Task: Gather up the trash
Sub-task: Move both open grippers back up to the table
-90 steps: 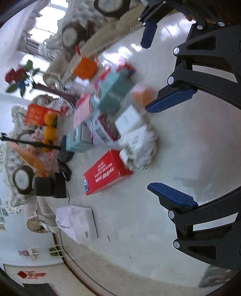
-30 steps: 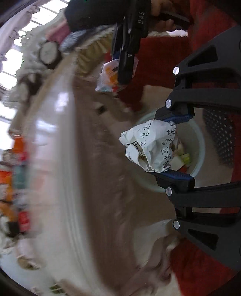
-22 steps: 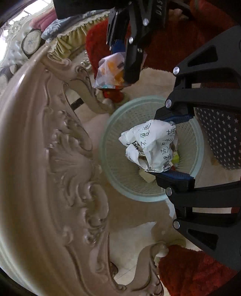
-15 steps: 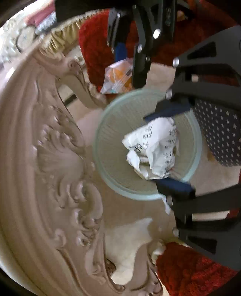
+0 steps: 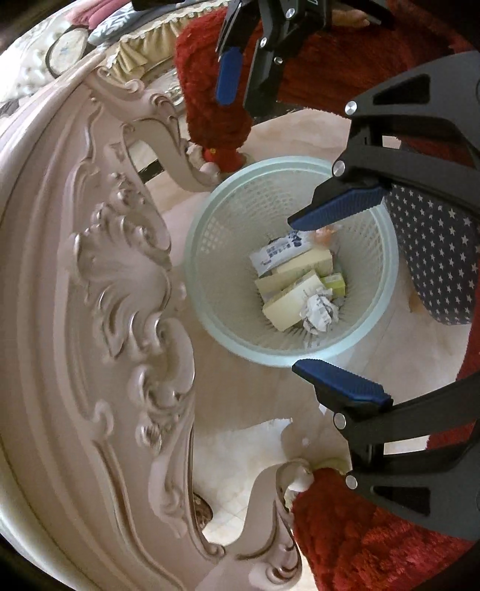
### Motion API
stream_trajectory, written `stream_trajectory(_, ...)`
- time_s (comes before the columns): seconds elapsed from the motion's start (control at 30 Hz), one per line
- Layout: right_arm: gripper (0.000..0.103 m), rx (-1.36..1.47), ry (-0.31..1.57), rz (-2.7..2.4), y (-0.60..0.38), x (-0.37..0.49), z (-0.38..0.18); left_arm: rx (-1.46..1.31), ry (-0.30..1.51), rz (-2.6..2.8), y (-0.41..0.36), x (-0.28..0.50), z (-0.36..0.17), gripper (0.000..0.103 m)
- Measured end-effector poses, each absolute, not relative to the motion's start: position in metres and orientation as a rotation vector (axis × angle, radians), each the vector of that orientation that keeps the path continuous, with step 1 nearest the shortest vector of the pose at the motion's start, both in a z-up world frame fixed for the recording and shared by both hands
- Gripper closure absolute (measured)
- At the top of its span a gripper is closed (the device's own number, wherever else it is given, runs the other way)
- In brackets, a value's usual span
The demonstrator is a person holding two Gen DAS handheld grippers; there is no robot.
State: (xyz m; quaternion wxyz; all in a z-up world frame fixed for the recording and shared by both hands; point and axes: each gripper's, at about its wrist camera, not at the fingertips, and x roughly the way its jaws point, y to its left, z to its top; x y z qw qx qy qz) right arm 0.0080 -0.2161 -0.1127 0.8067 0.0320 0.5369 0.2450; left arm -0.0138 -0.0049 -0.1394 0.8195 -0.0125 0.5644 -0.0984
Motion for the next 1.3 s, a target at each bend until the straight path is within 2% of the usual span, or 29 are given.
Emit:
stream_trajectory(0.2,0.032,0.063,1.115,0.541,-0.215,0.004,-0.094,-0.033,1.182,-0.207,0.0,-0.019,-0.121,0.032)
stream_trajectory(0.4,0.032,0.121,0.977,0.604,-0.223,0.011,-0.034,-0.121,1.075,-0.3,0.015,-0.013,-0.043,0.032)
stream_trajectory(0.6,0.032,0.06,0.805,0.573,-0.23,0.065,0.028,0.011,0.886,-0.17,0.036,0.044,0.042,0.032)
stream_trajectory(0.7,0.027,0.014,0.727,0.542,-0.229,0.106,0.052,0.013,0.843,-0.101,0.05,0.09,0.061,0.032)
stream_trajectory(0.9,0.026,-0.056,0.665,0.453,-0.214,0.207,0.068,-0.174,0.837,0.064,0.097,0.204,0.06,0.032)
stream_trajectory(1.13,0.027,-0.12,0.753,0.465,-0.192,0.309,0.048,-0.212,0.869,0.148,0.124,0.301,0.048,0.032)
stream_trajectory(1.3,0.027,-0.17,0.809,0.475,-0.175,0.348,0.036,-0.301,0.921,0.178,0.139,0.363,0.038,0.032)
